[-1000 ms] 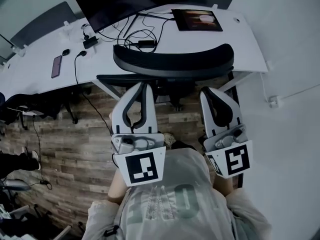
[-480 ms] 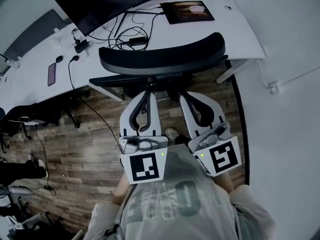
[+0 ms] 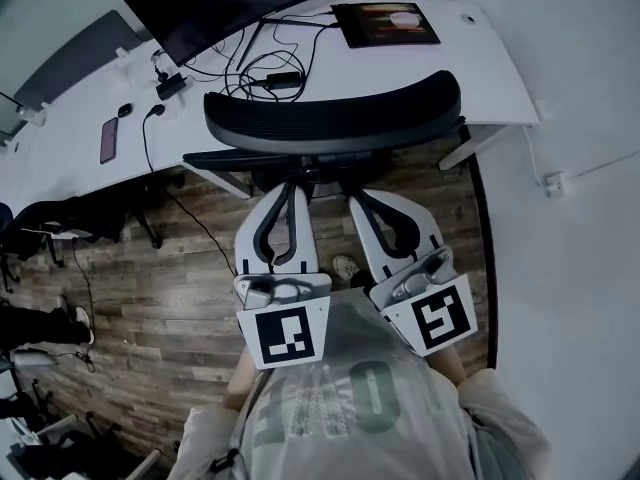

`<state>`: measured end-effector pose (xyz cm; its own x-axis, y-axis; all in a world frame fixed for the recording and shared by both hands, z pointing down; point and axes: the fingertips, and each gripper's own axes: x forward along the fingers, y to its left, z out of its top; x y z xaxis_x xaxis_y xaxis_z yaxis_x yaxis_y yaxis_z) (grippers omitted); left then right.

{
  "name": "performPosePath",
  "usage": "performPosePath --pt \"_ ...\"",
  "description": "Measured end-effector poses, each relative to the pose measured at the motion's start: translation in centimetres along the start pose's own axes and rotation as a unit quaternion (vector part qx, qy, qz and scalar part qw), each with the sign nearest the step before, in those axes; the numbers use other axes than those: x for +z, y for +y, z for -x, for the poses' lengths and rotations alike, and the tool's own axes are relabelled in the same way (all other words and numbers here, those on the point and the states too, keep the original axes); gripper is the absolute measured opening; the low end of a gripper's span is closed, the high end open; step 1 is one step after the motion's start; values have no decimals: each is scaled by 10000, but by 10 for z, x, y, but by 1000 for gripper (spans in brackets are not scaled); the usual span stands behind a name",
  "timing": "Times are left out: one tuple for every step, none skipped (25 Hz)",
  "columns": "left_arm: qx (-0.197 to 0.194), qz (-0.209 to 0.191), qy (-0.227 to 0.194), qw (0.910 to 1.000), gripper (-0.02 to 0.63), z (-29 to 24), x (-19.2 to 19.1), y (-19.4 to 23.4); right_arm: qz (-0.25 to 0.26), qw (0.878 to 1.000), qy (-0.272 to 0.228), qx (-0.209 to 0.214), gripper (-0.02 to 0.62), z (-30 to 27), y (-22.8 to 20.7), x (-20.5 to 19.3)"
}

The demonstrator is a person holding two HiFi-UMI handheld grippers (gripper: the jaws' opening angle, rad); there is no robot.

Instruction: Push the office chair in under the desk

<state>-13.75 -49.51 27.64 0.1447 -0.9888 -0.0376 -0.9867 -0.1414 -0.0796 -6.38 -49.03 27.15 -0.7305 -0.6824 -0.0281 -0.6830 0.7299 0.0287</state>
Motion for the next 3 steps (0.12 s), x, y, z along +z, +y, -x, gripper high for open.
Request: performPosePath --pt "35 0 7 10000 15 0 0 3 -21 10000 18 16 20 -1 1 -1" --pt "68 -1 10 10000 15 1 -1 6 -42 10000 32 31 20 -2 2 -3" --pt "100 -4 12 9999 15 1 -1 8 -63 10000 44 47 20 -2 3 -4"
